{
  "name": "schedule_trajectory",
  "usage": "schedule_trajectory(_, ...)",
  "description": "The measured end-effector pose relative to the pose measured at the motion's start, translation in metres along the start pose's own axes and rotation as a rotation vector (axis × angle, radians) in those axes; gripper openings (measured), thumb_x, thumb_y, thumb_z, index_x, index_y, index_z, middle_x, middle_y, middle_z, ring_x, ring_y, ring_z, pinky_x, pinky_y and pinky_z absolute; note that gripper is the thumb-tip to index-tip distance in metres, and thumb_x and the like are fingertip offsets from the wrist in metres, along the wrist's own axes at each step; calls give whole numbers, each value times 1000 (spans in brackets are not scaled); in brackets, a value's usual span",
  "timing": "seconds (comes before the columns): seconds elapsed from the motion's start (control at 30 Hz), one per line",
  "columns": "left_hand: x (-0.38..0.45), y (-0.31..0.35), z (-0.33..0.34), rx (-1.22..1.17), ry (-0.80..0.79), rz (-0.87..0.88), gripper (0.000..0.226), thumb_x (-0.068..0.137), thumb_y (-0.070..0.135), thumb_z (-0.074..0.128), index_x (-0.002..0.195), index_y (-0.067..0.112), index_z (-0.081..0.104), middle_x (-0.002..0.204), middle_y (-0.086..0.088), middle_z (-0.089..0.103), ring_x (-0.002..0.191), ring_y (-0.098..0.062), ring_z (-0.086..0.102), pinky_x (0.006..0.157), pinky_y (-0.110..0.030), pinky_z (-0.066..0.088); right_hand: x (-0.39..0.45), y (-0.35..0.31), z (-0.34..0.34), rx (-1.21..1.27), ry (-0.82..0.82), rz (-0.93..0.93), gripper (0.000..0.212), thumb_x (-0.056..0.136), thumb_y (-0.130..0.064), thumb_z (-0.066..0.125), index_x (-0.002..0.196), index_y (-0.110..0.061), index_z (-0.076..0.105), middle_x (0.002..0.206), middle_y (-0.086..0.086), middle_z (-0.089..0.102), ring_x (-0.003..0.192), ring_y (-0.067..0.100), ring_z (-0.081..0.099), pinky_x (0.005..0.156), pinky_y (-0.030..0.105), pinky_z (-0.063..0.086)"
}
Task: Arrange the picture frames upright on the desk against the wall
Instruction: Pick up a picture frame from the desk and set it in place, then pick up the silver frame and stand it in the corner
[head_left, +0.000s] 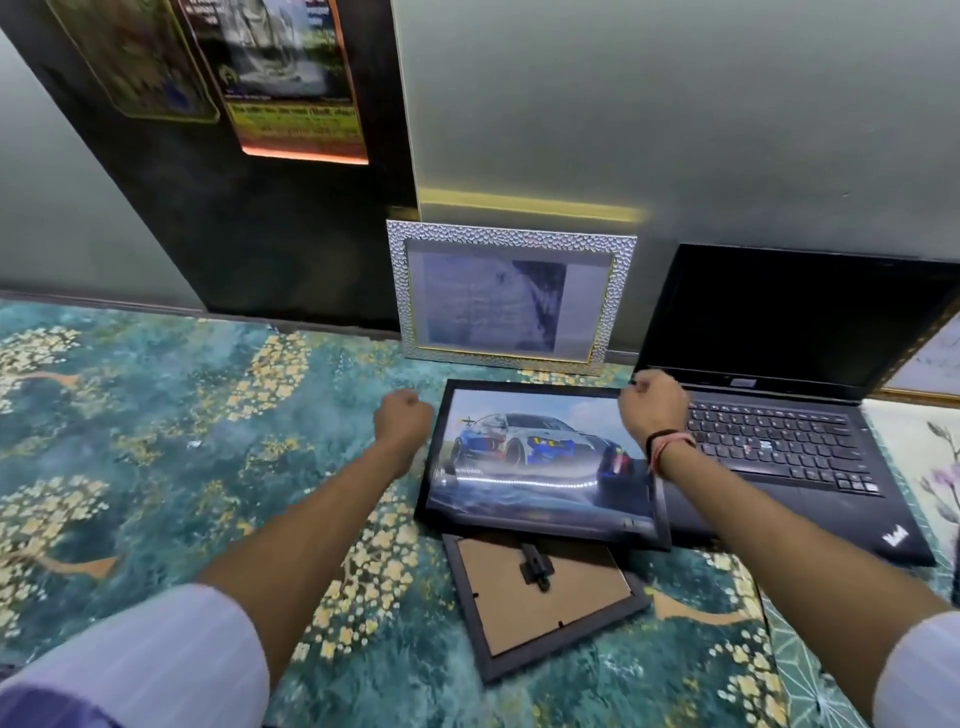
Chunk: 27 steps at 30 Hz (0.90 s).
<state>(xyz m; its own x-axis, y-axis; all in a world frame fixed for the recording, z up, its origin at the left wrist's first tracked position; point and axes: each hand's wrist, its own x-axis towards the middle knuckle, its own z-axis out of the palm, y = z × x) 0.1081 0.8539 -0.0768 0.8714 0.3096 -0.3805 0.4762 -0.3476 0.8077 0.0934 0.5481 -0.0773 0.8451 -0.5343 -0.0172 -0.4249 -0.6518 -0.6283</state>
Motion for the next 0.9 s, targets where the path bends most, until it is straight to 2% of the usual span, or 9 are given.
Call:
schedule_trajectory(0.1,24,49,2,-178,-52,65,19,76,3,58,92,6,67,80,-19,54,81,-22,47,65,-34,35,33,-32,3,202,-25,14,15,78,-11,50,82,1,58,82,27,58,82,43,55,74,36,45)
schedule_trajectory(0.2,49,94,-1,-272,-98,137,43,89,-11,50,131,-7,55,97,-7,58,81,-17,51,67,-26,41,60,-61,3,371,-58,4,13,82,-10,45,91,-9,54,83,9,56,83,28,53,75,31,42)
schedule_trajectory(0.33,89,110,-6,-289,-153,127,84,81,-10,51,159,13,30,146,-7,54,125,-26,56,97,-34,50,92,-77,7,524,-151,119,63,89,-8,44,152,-13,35,145,7,50,125,25,54,101,34,43)
schedule_trajectory(0.43,77,116,-14,-271,-165,157,77,90,-16,48,158,13,30,142,-8,55,124,-28,57,89,-28,48,108,-71,15,561,-195,152,61,85,-9,46,145,-17,43,129,8,61,103,27,65,87,40,54)
schedule_trajectory(0.53,74,110,-20,-312,-121,202,47,93,-13,50,130,13,59,118,-7,70,109,-28,67,60,-19,57,101,-72,13,571,-105,151,34,90,-7,55,124,-8,58,97,5,61,88,22,57,82,36,51)
schedule_trajectory(0.63,64,110,-28,-392,-103,196,46,96,-13,50,131,14,64,118,0,72,103,-17,65,90,-41,61,92,-69,4,630,-9,57,20,95,-15,58,115,-13,60,97,1,64,89,18,59,79,27,48)
schedule_trajectory(0.7,54,114,-35,-418,-88,198,58,97,-18,40,142,14,58,121,8,67,105,-11,62,95,-31,56,86,-70,-6,732,-57,-23,24,97,-13,56,121,-13,58,107,1,65,91,13,59,79,23,49)
schedule_trajectory(0.8,42,122,-42,-514,-68,222,65,93,-23,36,148,8,52,123,6,61,100,-2,57,67,-5,49,80,-75,-26,935,-90,-87,16,97,-17,55,110,-20,63,109,5,66,96,16,57,88,32,49)
schedule_trajectory(0.9,31,122,-43,-602,-59,221,61,95,-14,49,153,3,45,151,-5,54,124,-11,56,98,-19,47,71,-81,-51,1114,-37,-60,10,94,-17,56,92,-19,66,98,9,64,91,23,55,84,39,49)
